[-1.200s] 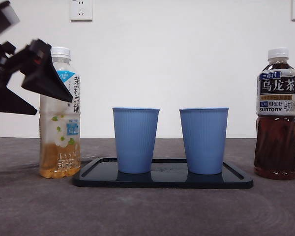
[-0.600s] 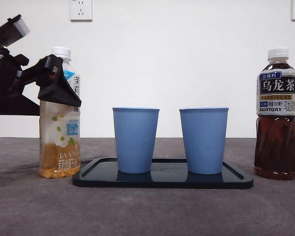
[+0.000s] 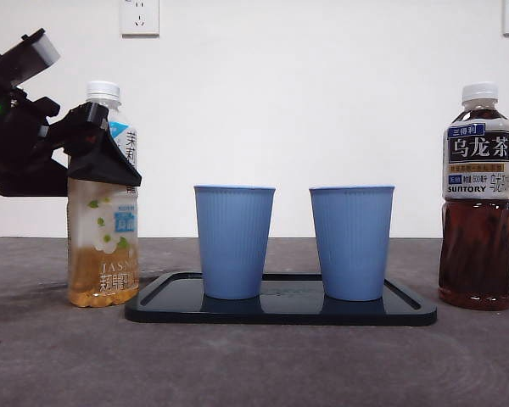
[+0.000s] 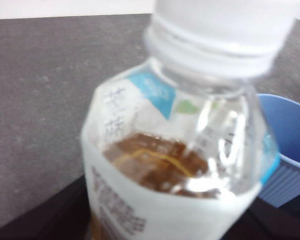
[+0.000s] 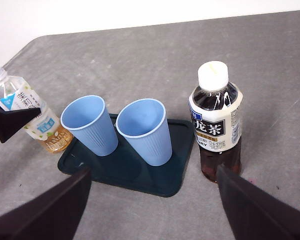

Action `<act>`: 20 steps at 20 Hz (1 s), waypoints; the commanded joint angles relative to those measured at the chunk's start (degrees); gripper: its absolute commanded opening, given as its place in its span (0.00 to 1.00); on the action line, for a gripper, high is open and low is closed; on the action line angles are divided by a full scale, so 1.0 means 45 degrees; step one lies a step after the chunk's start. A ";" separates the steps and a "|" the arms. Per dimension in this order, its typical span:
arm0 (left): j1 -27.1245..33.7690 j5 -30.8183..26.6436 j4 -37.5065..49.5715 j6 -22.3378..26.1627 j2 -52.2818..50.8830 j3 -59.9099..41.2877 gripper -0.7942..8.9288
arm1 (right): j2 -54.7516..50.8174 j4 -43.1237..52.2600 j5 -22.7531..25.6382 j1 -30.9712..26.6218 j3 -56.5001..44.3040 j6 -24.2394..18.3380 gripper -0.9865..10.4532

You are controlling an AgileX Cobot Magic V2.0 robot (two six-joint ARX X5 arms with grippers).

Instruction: Pour the drink into the cup

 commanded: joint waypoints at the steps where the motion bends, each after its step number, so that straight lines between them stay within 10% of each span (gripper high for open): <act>1: -0.0073 -0.0005 0.0180 0.0058 0.0175 0.0015 0.31 | 0.0029 0.0068 0.0049 0.0068 0.0189 0.0136 0.44; 10: -0.0311 -0.0005 -0.0350 0.0019 -0.0996 0.0199 0.30 | 0.0029 0.0029 0.0083 0.0073 0.0189 0.0126 0.44; 20: -0.1122 -0.0272 -0.7339 0.1651 -0.2589 0.2924 0.30 | 0.0029 0.0024 0.0087 0.0068 0.0185 0.0126 0.44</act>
